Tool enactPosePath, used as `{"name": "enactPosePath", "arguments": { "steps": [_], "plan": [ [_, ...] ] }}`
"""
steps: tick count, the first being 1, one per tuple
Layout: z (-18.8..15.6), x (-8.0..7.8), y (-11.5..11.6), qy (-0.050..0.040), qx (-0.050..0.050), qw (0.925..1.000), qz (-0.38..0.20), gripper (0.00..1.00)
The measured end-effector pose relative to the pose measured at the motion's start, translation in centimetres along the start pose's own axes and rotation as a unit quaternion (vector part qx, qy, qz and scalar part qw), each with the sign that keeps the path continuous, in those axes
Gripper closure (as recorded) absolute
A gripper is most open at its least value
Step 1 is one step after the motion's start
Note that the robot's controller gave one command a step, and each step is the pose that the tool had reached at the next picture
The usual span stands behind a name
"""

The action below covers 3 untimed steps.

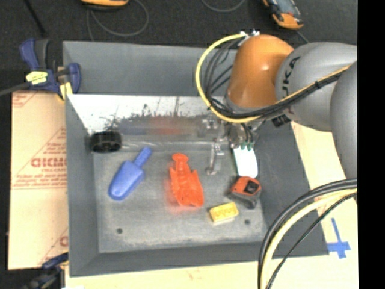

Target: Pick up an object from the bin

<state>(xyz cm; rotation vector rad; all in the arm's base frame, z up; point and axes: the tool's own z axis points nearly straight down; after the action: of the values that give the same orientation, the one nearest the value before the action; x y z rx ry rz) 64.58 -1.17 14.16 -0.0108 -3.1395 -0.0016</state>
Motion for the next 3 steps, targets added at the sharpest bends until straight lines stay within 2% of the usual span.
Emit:
{"name": "enactPosePath", "arguments": {
  "steps": [1,2,3],
  "plan": [
    [-0.5,-0.1,0.0,-0.0033,0.0,1.0,0.0,0.0],
    [0.8,-0.2,1.0,-0.0061,0.002,0.9997,-0.024,0.0],
    [5.0,-0.3,5.4,-0.0023,0.0,0.9868,-0.162,1.0]
  ]
}}
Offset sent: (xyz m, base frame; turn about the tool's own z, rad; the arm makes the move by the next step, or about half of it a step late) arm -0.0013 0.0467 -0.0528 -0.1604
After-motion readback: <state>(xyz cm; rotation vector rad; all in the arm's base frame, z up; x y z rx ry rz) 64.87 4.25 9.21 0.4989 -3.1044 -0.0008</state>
